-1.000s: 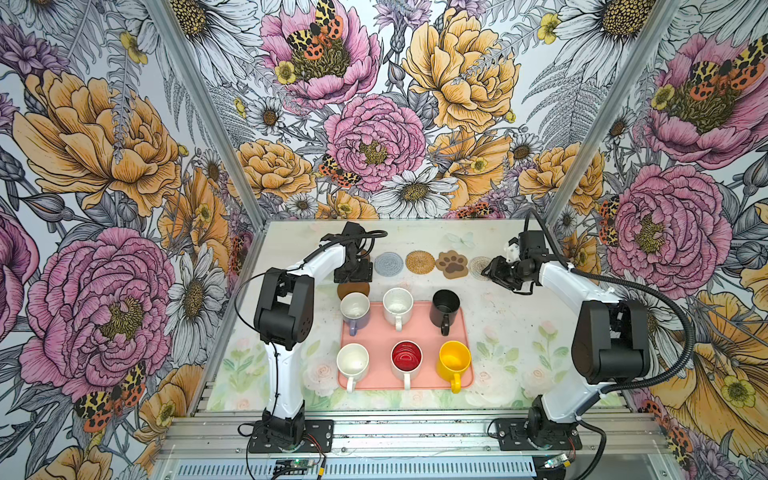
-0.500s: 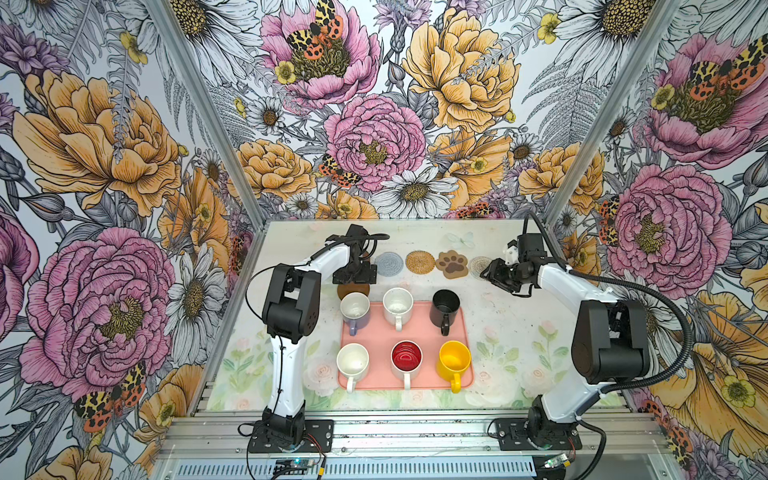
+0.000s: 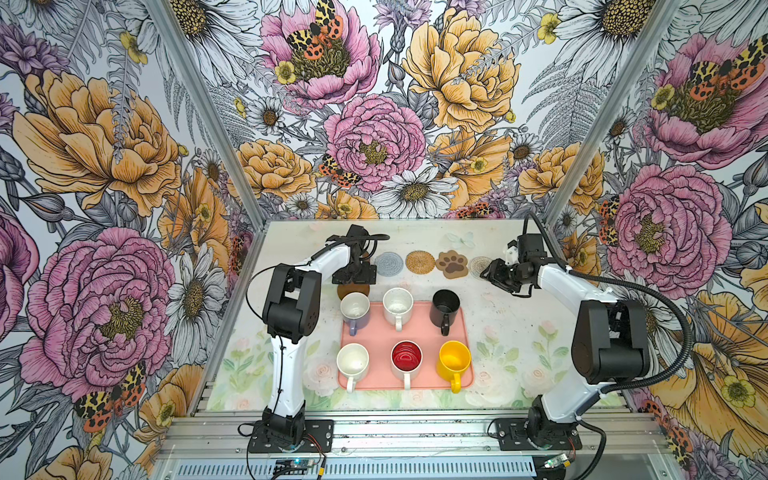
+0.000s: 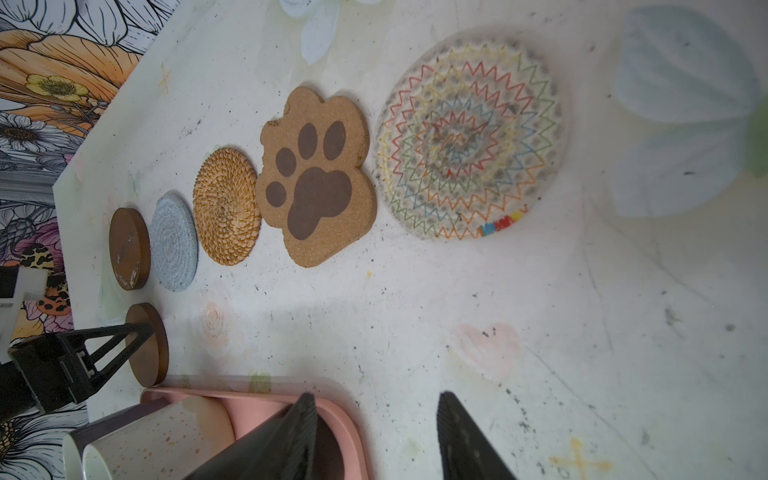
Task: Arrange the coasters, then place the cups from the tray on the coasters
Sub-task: 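Push the light wooden disc with the left gripper away from the tray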
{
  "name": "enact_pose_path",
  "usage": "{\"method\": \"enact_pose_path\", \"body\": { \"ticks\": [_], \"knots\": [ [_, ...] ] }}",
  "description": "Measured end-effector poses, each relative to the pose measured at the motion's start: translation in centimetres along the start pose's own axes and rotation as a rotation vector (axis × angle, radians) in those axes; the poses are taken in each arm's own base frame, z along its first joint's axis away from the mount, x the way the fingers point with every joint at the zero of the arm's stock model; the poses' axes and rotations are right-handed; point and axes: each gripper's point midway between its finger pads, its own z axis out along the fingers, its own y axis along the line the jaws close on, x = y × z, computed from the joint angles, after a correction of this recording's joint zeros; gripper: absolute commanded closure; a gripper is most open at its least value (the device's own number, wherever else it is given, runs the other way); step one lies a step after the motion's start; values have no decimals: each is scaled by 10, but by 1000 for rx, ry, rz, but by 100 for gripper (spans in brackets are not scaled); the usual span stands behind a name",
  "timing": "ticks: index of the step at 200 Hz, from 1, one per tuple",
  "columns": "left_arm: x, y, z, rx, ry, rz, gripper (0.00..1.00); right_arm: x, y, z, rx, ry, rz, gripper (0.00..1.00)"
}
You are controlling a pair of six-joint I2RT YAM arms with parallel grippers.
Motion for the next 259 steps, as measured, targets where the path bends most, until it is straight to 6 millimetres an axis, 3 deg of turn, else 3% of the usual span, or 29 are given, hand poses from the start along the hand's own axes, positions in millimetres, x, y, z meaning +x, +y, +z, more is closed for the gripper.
{"method": "enact_pose_path", "body": {
  "ticks": [85, 165, 259],
  "knots": [
    [-14, -1, -6, -3, -22, 7, 1, 1, -1, 1, -1, 0, -1, 50],
    [1, 11, -6, -68, 37, 37, 1, 1, 1, 1, -8, 3, -1, 49],
    [8, 4, -3, -64, 59, 56, 1, 6, -2, 3, -6, 16, 4, 49]
  ]
}}
